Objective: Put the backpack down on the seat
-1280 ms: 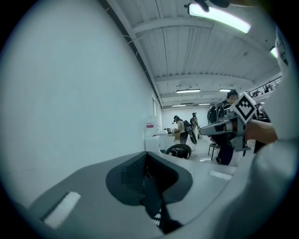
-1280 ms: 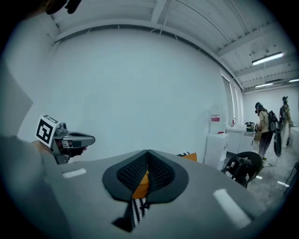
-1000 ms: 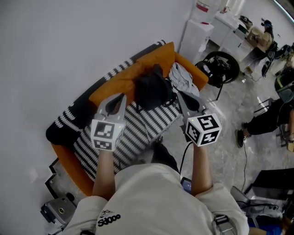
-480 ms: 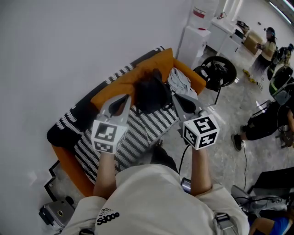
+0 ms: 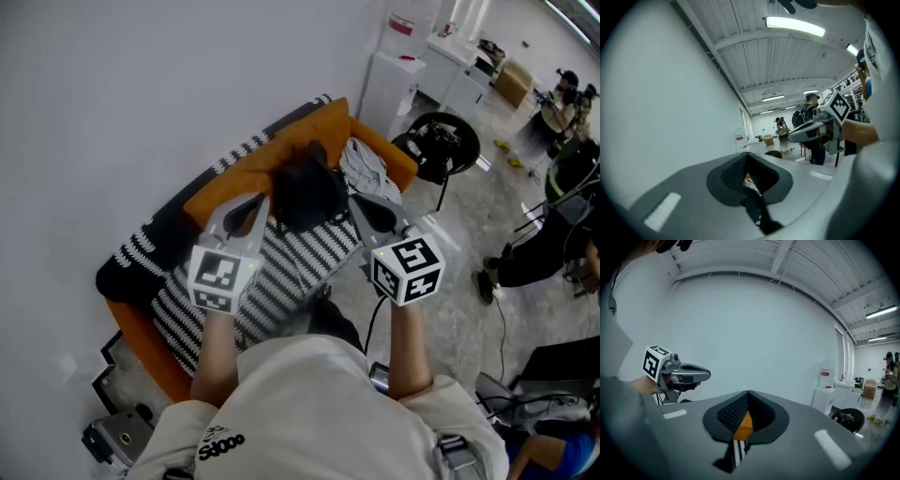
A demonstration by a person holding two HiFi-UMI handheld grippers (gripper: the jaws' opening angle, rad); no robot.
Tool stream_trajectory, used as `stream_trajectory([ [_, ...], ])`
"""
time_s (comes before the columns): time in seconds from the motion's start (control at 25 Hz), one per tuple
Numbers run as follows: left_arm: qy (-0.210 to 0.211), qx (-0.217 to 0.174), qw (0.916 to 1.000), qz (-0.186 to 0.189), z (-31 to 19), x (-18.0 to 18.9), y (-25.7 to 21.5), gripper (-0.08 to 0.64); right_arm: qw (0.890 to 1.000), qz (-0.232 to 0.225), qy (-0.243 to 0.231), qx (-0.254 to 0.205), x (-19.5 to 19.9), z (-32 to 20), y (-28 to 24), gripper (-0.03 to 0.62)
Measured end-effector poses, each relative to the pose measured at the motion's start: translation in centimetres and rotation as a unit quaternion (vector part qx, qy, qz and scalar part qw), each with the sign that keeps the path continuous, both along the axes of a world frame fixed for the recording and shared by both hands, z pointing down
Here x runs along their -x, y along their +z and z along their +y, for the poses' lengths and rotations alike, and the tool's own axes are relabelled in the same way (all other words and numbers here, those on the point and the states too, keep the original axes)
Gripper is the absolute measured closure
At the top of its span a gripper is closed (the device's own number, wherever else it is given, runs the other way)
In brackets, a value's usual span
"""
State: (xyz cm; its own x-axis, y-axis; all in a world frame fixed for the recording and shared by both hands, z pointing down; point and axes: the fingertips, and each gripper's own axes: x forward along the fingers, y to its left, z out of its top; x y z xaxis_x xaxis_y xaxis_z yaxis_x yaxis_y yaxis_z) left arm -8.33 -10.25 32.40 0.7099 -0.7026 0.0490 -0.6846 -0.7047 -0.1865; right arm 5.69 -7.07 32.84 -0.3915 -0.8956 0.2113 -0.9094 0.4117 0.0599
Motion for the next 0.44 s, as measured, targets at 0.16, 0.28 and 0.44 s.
stream_trajectory([
  [0.16, 0.019, 0.01, 0.9998, 0.002, 0.4, -0.6, 0.2, 0.551, 1.0, 0.0, -0.001, 0.004, -0.1, 0.0, 0.2, 0.589],
  [0.28, 0.016, 0.009, 0.9998, 0.002, 0.0, -0.7, 0.1, 0.551, 1.0, 0.0, 0.0, 0.006, -0.2, -0.4, 0.2, 0.589],
  [0.44, 0.008, 0.009, 0.9999, -0.004, -1.1, -0.2, 0.3, 0.551, 1.0, 0.0, 0.002, 0.008, -0.3, -1.2, 0.2, 0.589],
])
